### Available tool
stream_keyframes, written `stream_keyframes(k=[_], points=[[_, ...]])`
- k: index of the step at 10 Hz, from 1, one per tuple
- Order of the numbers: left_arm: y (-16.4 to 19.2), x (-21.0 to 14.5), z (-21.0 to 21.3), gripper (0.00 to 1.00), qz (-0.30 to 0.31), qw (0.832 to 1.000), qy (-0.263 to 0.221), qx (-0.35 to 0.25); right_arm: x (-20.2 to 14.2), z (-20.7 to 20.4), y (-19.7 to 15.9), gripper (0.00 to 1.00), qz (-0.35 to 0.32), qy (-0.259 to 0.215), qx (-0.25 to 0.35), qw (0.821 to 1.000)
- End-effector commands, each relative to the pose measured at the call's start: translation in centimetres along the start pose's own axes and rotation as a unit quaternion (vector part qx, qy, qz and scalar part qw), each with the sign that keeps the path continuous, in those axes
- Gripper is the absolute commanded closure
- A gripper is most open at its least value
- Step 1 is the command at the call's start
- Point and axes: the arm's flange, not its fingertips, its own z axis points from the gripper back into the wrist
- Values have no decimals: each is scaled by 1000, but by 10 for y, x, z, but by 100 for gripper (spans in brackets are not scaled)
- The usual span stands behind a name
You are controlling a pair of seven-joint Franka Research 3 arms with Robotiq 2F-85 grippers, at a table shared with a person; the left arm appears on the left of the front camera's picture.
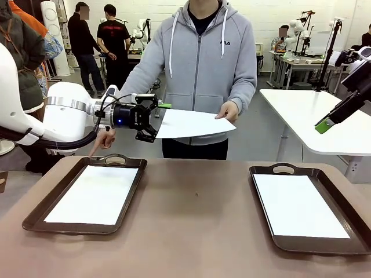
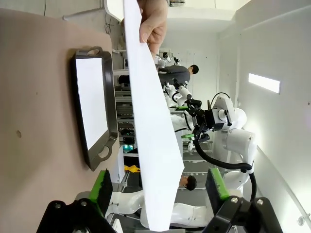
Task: Sort the A4 documents.
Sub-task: Receive the A4 Paper.
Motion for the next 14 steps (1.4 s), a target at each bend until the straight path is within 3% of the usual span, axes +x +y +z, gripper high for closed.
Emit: stream_keyframes(k=[1,3,4,5,6,7,8,9,10,11,12,13,14], points=[[1,9,-12,0,15,1000,11,-10,1,0,0,0,4,1,-2,1000],[2,10,-12,0,9,1000,13,-18,1,0,0,0,4,1,-2,1000],[1,8,-10,17,-10,1000,9,-19,1,0,0,0,4,1,-2,1000],[0,8,-8,19,-8,1000,7,-16,1,0,0,0,4,1,-2,1000],[-1,7,-7,36,-8,1000,6,-16,1,0,0,0,4,1,-2,1000],[0,7,-5,38,-7,1000,4,-16,1,0,0,0,4,1,-2,1000],[-1,5,-7,56,-9,1000,2,-17,1,0,0,0,4,1,-2,1000],[-1,4,-8,58,-9,1000,1,-15,1,0,0,0,4,1,-2,1000],[-2,4,-8,75,-11,1000,-1,-15,1,0,0,0,4,1,-2,1000],[-2,4,-8,64,-11,1000,-2,-15,1,0,0,0,4,1,-2,1000],[-2,4,-8,95,-12,1000,-3,-16,1,0,0,0,4,1,-2,1000],[-2,4,-8,83,-14,1000,-4,-17,1,0,0,0,4,1,-2,1000],[-3,4,-8,100,-15,1000,-4,-17,1,0,0,0,4,1,-2,1000]])
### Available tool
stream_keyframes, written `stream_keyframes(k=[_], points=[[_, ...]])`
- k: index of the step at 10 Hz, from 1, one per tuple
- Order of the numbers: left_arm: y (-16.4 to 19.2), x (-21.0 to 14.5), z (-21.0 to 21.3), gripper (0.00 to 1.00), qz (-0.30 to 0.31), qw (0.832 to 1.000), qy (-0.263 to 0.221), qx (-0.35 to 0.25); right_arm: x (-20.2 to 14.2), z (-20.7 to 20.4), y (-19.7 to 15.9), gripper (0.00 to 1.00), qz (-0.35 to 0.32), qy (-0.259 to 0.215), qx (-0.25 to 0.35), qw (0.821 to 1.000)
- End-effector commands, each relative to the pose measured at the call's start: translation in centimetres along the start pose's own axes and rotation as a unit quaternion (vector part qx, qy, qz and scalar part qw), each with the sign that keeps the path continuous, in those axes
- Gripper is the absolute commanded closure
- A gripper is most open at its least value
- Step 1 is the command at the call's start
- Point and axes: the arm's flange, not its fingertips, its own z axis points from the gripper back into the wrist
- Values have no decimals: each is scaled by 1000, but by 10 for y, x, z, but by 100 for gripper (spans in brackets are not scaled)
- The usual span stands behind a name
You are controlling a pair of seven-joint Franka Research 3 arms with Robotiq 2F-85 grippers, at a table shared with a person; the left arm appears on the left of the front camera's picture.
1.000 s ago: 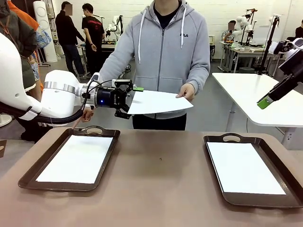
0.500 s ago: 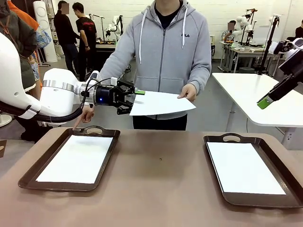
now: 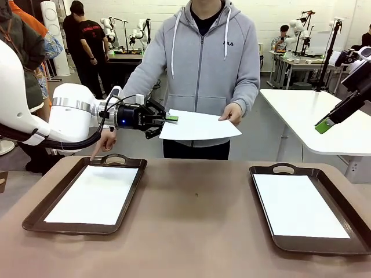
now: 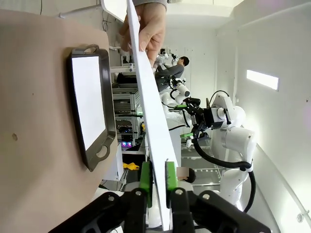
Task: Sort the A4 documents.
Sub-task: Receive the A4 Paper.
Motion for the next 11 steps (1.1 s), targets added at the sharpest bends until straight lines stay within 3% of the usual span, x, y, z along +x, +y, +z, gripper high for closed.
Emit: stream_keyframes(k=[1,11], points=[[-2,-1,-1,100,-11,1000,-12,-11,1,-1,0,0,4,1,-2,1000],[-2,0,1,100,-6,1000,-1,0,1,-1,0,0,4,1,-2,1000]])
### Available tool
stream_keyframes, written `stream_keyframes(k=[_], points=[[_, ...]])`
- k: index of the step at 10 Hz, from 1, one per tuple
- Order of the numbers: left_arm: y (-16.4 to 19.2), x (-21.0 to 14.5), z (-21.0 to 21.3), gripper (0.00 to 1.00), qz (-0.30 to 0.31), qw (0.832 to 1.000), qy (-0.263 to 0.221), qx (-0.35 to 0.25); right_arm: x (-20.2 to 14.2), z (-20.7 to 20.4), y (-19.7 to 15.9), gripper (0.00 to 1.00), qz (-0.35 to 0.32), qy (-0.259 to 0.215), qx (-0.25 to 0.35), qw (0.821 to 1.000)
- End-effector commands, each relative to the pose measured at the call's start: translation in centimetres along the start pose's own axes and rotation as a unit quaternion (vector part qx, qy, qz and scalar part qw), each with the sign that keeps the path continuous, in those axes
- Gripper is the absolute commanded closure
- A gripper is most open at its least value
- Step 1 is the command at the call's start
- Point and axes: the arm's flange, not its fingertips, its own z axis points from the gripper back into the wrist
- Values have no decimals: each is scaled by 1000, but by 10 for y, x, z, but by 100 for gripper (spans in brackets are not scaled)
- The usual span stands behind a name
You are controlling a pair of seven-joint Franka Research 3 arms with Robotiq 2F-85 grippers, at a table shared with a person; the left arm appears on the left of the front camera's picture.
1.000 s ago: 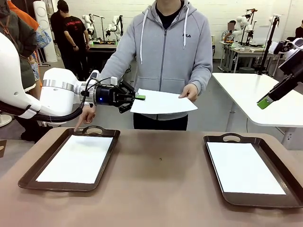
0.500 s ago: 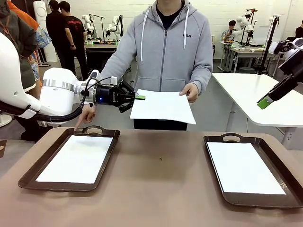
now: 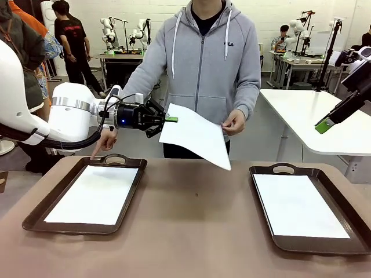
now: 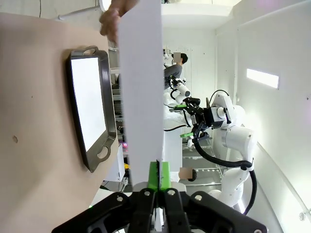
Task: Sort the A4 documents.
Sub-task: Receive the A4 Paper.
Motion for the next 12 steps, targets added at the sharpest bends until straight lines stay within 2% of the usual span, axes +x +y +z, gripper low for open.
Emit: stream_keyframes(k=[1,12], points=[[0,0,0,100,1,1000,0,0,1,-1,0,0,4,1,-2,1000],[0,0,0,100,1,1000,0,0,1,-1,0,0,4,1,-2,1000]])
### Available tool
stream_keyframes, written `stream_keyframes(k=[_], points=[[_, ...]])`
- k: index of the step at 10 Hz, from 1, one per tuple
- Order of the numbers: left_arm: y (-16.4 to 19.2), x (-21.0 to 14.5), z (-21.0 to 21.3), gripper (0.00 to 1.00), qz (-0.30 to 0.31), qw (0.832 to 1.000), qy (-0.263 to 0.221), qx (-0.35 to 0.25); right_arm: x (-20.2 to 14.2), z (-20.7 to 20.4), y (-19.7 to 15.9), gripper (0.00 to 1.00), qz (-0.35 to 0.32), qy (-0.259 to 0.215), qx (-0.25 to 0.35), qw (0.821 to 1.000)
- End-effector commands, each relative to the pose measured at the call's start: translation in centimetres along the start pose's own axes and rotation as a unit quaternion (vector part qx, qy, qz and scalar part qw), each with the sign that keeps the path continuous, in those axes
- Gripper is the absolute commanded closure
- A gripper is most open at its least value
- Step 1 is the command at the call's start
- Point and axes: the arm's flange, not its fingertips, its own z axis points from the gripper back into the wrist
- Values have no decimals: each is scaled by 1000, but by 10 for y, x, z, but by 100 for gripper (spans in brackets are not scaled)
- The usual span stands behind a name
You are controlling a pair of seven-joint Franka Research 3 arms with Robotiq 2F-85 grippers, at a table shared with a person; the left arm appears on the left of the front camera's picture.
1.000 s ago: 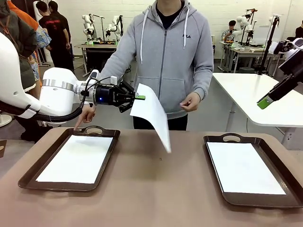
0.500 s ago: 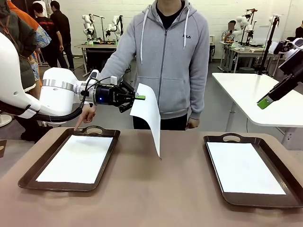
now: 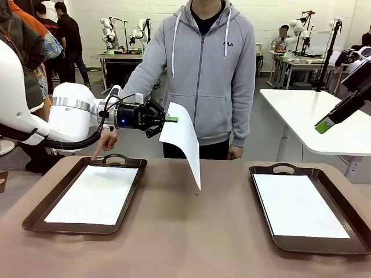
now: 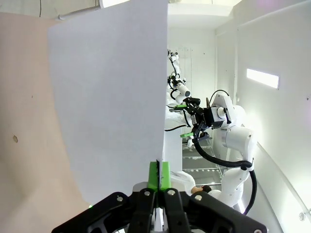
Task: Sort the A4 documents.
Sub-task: Receive the A4 Paper, then place the A4 Paper in the designated Handle tray.
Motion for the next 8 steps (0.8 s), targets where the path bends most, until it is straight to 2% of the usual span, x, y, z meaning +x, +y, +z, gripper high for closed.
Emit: stream_keyframes(k=[1,7,8], points=[[0,0,0,100,1,1000,0,0,1,-1,0,0,4,1,-2,1000],[0,0,0,99,0,1000,0,0,1,-1,0,0,4,1,-2,1000],[-4,-3,9,99,-4,1000,19,18,1,-1,0,0,4,1,-2,1000]])
